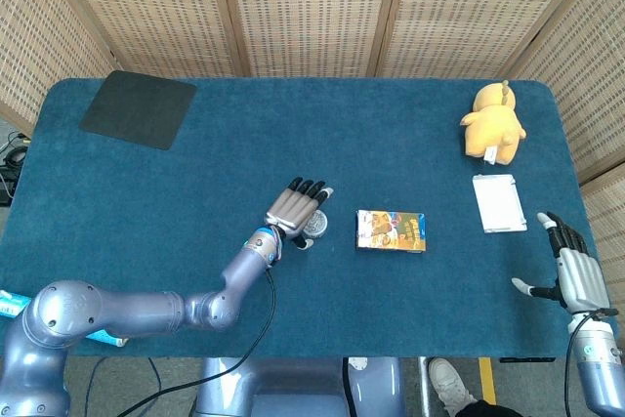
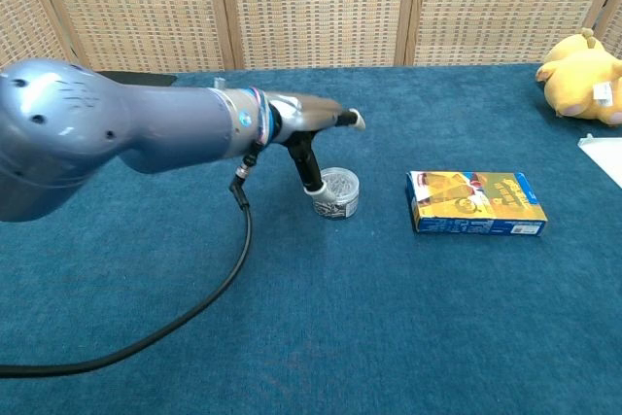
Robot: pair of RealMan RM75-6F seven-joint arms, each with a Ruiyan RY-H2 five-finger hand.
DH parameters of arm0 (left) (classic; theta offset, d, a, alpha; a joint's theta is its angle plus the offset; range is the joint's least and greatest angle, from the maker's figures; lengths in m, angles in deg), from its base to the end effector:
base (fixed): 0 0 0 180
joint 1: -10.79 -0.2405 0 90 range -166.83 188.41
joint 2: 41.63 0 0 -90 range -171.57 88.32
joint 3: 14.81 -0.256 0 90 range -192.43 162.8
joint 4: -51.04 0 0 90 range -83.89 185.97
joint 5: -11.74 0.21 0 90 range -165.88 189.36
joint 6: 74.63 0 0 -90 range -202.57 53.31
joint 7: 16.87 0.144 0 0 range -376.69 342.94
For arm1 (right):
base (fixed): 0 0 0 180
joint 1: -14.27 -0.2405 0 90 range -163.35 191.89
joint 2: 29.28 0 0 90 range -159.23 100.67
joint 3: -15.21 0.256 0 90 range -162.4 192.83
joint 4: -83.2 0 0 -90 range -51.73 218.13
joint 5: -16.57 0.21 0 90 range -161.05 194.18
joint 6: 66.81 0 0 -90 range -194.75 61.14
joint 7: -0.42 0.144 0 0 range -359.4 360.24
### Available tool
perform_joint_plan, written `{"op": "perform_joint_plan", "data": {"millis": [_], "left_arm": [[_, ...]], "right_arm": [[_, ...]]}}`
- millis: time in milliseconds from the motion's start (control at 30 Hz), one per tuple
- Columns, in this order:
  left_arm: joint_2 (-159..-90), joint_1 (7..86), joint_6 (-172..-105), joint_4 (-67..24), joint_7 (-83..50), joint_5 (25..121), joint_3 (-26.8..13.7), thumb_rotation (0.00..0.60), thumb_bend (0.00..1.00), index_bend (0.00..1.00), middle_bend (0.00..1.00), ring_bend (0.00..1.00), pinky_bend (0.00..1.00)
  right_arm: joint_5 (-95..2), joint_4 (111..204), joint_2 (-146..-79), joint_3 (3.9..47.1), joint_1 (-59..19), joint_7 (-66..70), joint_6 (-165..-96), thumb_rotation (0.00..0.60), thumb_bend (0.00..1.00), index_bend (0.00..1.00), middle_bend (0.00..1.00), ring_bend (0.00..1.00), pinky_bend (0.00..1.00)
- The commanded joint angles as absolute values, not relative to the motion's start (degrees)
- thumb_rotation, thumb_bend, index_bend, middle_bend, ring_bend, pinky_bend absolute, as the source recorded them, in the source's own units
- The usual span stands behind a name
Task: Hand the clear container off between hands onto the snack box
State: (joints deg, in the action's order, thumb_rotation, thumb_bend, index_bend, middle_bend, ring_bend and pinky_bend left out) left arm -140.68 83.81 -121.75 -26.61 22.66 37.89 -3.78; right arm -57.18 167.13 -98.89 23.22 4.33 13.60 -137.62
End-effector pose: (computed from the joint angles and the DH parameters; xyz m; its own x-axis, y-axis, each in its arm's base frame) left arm -0.0123 0.3803 -0.0879 0.5924 0.3693 0.7161 0.7823 -0.4761 -0.4017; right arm -0.3474 -0.2278 0.1356 0.1589 -0.0829 0.9838 -0.9724 0.1592 0.1705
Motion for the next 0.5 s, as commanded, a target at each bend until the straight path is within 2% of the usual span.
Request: {"op": "perform_joint_plan", "data": {"millis": [33, 200, 300, 400, 500], "left_arm": [[-137.0, 80.1, -127.3, -31.7, 20.3, 43.7, -5.0, 0.521, 0.24, 0.00, 0.00, 0.00, 0.00], [-130.9, 72.0, -139.6, -40.4, 16.2, 54.3, -8.2, 0.527, 0.24, 0.00, 0.00, 0.00, 0.00], [-126.7, 67.6, -144.2, -45.0, 14.5, 58.3, -10.3, 0.550, 0.24, 0.00, 0.00, 0.00, 0.00], [-121.3, 61.3, -151.3, -51.4, 12.9, 64.2, -14.5, 0.560, 0.24, 0.00, 0.00, 0.00, 0.00], [-119.1, 57.4, -155.6, -53.6, 12.4, 67.9, -16.9, 0.555, 0.24, 0.00, 0.00, 0.00, 0.00]], "right_arm": [[-57.2, 167.2, -98.9, 23.3, 4.4, 13.5, -137.8, 0.600, 0.00, 0.04, 0.00, 0.00, 0.00], [-57.4, 167.5, -99.1, 23.2, 4.5, 12.5, -138.4, 0.600, 0.00, 0.04, 0.00, 0.00, 0.00], [-57.7, 167.8, -99.3, 23.0, 4.6, 11.3, -138.9, 0.600, 0.00, 0.04, 0.00, 0.00, 0.00], [-58.2, 168.5, -99.6, 22.7, 4.6, 9.2, -139.7, 0.600, 0.00, 0.04, 0.00, 0.00, 0.00], [-58.5, 168.9, -99.8, 22.6, 4.7, 8.1, -140.2, 0.600, 0.00, 0.04, 0.00, 0.00, 0.00]]}}
